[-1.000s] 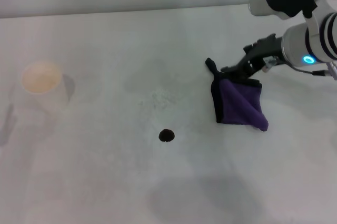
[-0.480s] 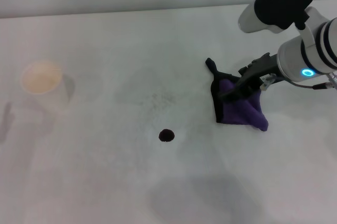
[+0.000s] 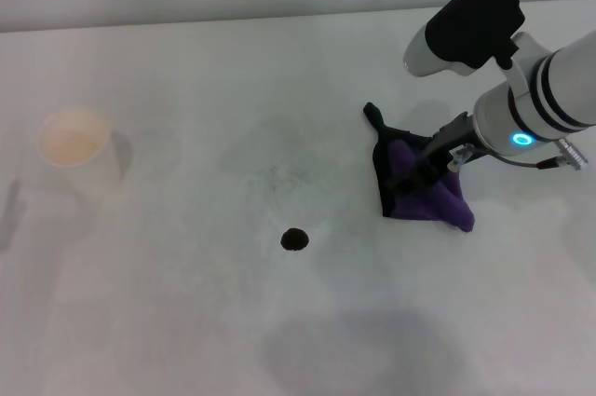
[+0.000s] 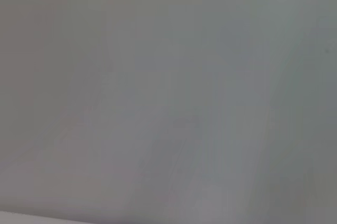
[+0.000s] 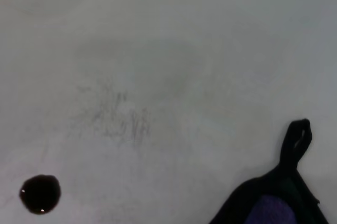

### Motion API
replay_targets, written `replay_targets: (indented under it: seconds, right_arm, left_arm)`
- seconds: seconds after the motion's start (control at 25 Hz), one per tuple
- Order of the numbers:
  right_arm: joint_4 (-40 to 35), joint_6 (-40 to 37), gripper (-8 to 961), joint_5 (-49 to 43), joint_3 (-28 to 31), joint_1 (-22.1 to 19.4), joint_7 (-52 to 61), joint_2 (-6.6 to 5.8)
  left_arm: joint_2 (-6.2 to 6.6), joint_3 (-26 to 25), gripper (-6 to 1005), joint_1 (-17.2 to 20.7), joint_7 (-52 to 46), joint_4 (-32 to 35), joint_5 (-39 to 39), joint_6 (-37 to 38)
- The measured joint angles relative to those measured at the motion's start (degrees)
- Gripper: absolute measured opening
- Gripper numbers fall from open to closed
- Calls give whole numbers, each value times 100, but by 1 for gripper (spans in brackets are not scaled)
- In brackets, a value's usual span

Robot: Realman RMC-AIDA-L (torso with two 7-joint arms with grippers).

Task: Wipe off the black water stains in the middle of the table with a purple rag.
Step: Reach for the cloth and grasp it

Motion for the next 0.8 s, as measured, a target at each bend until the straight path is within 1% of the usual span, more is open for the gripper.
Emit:
replay_targets:
  seconds: [0.28, 0.48, 0.68, 0.8]
  right_arm:
    - [-258, -207, 774, -45, 3, 71, -2, 0]
    - [-375, -210, 574, -55, 49, 79, 0, -6]
    - [-432, -195, 530, -72, 35, 95, 19, -8]
    - [-605, -159, 506, -67, 91, 184, 39, -9]
  left_arm:
    - [8, 0, 884, -22, 0, 0, 0, -18]
    - [9, 0, 884, -62, 0, 0, 0, -22]
    - [9, 0, 884, -71, 3, 5, 0, -14]
    - [9, 0, 884, -79, 5, 7, 0, -12]
